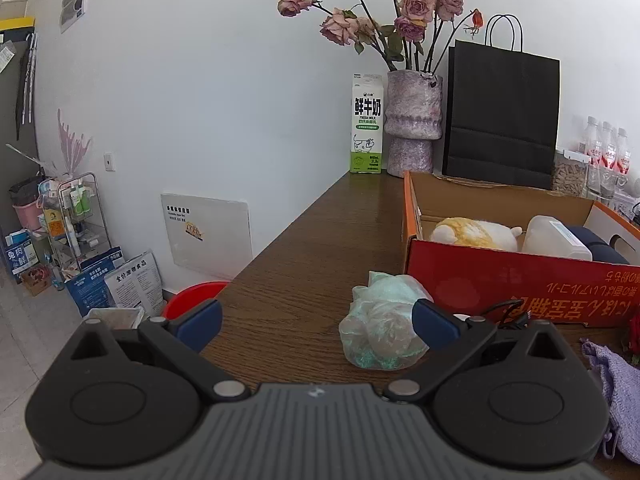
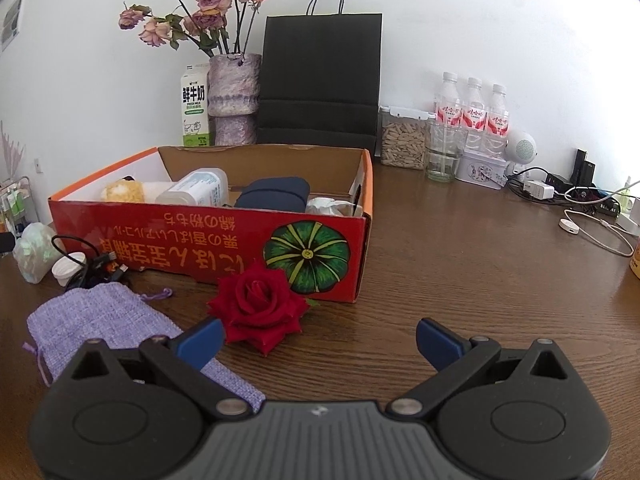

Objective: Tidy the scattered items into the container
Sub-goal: 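Grasp the clear bag of cotton balls with the left tool while the right tool grasps the red rose, then carry the cotton bag and red rose into the box and open both tools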

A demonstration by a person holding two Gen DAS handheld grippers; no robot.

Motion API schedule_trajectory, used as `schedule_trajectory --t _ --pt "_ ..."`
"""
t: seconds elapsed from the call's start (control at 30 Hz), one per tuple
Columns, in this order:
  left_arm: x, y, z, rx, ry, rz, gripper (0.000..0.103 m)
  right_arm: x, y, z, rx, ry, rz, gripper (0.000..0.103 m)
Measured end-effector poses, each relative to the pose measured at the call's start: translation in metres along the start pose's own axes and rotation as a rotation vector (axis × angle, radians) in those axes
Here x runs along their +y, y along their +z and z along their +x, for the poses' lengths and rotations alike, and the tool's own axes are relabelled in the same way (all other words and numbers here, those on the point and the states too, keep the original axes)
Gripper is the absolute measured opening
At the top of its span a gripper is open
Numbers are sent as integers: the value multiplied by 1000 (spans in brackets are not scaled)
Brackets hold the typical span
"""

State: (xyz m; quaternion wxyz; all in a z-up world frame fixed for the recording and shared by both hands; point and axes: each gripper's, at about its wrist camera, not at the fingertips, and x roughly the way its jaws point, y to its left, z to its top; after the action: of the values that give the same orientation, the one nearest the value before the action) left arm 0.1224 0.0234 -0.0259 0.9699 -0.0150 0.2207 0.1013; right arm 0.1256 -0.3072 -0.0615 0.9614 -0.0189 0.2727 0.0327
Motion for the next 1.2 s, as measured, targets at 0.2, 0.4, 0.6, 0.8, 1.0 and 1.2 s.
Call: schedule_trajectory --t 0.2,0.4,0.6,0.8,1.0,1.2 --pt "-11 1 19 25 -36 3 103 8 14 18 21 20 40 101" --pt "-14 4 31 47 -85 -5 103 14 17 33 37 -3 30 98" --pt "-11 4 39 88 -128 -30 103 10 17 36 52 21 58 89" --pt "-10 3 39 95 -143 -38 95 12 15 38 79 51 40 78" --pt "-9 1 40 114 -157 -55 48 15 14 35 70 70 26 59" --pt "-7 0 27 62 -107 -51 46 19 13 21 -7 68 8 54"
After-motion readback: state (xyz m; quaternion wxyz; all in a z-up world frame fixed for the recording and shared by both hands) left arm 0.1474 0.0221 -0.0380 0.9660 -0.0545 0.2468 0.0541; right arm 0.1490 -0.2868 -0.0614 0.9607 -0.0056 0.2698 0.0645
